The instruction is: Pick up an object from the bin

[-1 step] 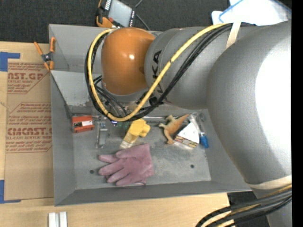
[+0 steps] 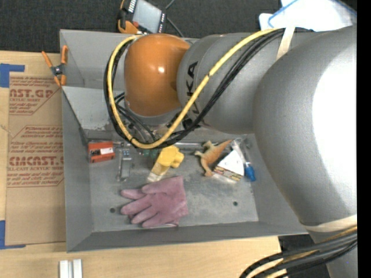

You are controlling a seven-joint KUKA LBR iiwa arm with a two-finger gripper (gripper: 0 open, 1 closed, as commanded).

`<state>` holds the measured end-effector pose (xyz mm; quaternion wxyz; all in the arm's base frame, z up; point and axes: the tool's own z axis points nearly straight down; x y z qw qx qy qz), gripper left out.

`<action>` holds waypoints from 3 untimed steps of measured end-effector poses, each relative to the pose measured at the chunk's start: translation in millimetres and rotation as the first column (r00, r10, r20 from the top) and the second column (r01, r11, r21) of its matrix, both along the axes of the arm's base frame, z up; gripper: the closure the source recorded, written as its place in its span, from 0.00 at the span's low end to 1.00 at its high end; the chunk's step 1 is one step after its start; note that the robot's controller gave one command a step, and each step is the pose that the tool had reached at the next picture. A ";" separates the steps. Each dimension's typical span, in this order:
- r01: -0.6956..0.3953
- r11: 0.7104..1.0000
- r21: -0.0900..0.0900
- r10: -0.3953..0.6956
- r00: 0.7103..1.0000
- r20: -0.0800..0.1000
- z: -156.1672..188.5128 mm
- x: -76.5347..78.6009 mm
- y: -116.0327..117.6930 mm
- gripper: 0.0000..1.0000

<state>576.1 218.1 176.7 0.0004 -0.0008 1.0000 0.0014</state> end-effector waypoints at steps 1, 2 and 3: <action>-0.310 0.951 0.000 0.310 0.951 0.001 -26.8 -38.3 -33.4 0.00; -0.065 0.998 0.002 0.065 0.998 0.002 -44.1 -35.8 -33.0 0.00; -0.463 0.886 -0.001 0.463 0.886 0.000 -72.6 -35.2 -102.8 0.00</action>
Offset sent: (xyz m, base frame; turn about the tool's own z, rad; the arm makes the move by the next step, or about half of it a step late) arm -0.0344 -0.0330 -0.0464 -0.0592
